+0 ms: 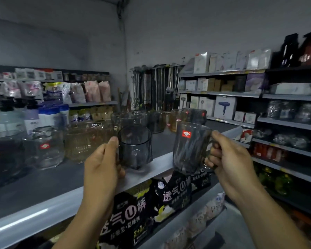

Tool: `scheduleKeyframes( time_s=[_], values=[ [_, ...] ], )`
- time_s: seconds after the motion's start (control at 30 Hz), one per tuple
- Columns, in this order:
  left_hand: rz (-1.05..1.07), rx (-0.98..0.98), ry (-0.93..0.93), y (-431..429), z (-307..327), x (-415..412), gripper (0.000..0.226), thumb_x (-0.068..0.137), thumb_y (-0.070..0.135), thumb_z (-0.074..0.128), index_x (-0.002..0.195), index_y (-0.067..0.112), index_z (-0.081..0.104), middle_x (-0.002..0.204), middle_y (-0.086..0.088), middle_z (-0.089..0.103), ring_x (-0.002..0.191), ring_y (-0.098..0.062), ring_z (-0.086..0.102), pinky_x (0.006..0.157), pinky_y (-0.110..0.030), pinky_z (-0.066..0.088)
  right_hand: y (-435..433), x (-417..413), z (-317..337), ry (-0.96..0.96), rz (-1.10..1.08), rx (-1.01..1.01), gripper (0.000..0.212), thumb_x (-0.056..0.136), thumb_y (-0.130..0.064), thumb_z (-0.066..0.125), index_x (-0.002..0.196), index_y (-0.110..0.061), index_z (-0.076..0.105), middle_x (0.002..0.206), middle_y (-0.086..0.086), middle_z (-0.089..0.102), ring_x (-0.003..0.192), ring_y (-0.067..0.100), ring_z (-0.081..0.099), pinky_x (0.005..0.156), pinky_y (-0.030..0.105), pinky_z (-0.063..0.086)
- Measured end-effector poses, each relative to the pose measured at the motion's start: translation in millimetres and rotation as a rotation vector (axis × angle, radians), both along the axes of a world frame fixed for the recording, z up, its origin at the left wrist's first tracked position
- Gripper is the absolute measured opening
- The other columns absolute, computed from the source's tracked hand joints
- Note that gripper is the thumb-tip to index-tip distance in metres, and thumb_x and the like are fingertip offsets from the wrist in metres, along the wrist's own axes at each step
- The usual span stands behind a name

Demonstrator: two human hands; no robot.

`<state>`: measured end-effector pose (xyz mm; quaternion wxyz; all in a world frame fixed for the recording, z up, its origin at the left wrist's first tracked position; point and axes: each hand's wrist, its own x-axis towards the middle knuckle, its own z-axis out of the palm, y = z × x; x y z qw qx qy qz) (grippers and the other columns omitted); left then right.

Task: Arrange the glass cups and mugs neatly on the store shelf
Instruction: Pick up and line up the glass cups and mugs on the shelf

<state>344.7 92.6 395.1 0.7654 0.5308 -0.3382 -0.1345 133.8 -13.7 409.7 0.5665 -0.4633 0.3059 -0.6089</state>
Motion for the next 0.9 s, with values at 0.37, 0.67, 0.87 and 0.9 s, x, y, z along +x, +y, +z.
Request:
scheduleKeyframes(
  time_s=[0.37,0.67,0.87,0.9],
  values=[
    [0.172,-0.031,-0.089,-88,11,-10,0.057,0.101,0.044,0.053,0.084,-0.010,0.051,0.071,-0.010,0.042,0.061,-0.018,0.036,0.057,-0.032,0.034,-156,46,16,0.016,0.344,-0.046,0.036,0.100,-0.029,0.061,0.069,-0.019,0.047,0.053,-0.007,0.030,0.046,0.011,0.027,0.053,0.032,0.026],
    [0.354,-0.088,-0.037,-128,11,-24,0.044,0.101,0.039,0.054,0.089,-0.002,0.063,0.050,0.012,0.032,0.046,-0.009,0.029,0.046,-0.021,0.029,-247,85,15,0.175,0.688,-0.068,0.037,0.096,-0.021,0.060,0.065,-0.019,0.040,0.048,-0.006,0.024,0.040,0.010,0.019,0.051,0.031,0.020],
    [0.472,-0.066,-0.030,-129,9,-24,0.040,0.103,0.037,0.053,0.081,0.006,0.066,0.052,0.006,0.040,0.049,-0.011,0.034,0.048,-0.025,0.028,-271,111,7,0.204,0.842,-0.030,0.035,0.091,-0.020,0.057,0.059,-0.021,0.043,0.056,0.001,0.031,0.047,0.015,0.031,0.050,0.030,0.028],
    [0.478,-0.057,-0.037,-130,9,-23,0.042,0.103,0.038,0.053,0.084,0.003,0.067,0.053,0.005,0.039,0.050,-0.012,0.033,0.050,-0.026,0.027,-273,114,8,0.239,0.825,-0.062,0.035,0.089,-0.024,0.058,0.056,-0.022,0.048,0.056,0.002,0.038,0.051,0.016,0.037,0.053,0.031,0.033]
  ],
)
